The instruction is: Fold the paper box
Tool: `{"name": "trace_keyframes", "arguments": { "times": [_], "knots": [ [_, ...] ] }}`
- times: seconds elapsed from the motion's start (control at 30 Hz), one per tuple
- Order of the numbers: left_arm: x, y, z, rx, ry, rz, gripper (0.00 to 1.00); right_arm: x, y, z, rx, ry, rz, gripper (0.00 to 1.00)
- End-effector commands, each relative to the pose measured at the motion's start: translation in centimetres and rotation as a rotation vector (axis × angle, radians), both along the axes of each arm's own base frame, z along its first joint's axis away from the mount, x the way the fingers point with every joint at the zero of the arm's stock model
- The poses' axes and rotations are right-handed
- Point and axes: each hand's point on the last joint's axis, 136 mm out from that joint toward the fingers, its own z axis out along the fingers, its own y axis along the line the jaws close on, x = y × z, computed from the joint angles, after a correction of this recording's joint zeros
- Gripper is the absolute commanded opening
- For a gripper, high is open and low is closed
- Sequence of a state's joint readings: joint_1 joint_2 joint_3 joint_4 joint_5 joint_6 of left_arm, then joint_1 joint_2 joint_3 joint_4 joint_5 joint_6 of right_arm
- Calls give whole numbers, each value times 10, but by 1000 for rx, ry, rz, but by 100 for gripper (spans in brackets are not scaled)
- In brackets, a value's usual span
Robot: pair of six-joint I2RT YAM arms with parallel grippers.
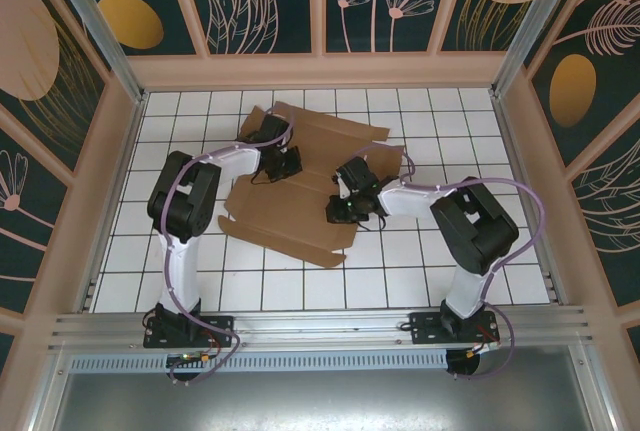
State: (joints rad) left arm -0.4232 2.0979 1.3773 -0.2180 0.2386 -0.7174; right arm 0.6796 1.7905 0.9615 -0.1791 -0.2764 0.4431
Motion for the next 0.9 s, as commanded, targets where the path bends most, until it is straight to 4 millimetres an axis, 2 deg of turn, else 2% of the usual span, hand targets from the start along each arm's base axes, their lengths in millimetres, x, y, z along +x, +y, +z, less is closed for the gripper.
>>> {"name": "trace_keyframes", "arguments": {
  "times": [0.0, 0.17, 0.4, 0.53, 0.63, 0.73, 0.8, 0.87],
  "knots": [
    [-25, 16, -18, 31, 90, 33, 0, -1, -44, -32, -219, 9, -48, 16],
    [-49, 24, -23, 33, 131, 37, 0, 9, -71, -36, -274, -10, -116, 18],
    [-66, 22, -17, -17, 144, 17, 0, 5, -75, -32, -256, -10, -127, 19],
    [-48, 21, 1, 17, 75, -4, 0, -3, -72, -32, -230, 5, -123, 20],
    [-29, 12, 24, -1, 12, -34, 0, -9, -76, -32, -225, 7, -137, 19],
    [-10, 0, 44, -30, -56, -66, 11, -12, -88, -31, -249, -3, -187, 19],
    [0, -5, 48, -34, -70, -79, 18, -15, -93, -28, -237, -9, -223, 20],
    [6, -15, 49, -71, -72, -98, 31, -20, -98, -24, -217, -12, -259, 20]
  ]
}}
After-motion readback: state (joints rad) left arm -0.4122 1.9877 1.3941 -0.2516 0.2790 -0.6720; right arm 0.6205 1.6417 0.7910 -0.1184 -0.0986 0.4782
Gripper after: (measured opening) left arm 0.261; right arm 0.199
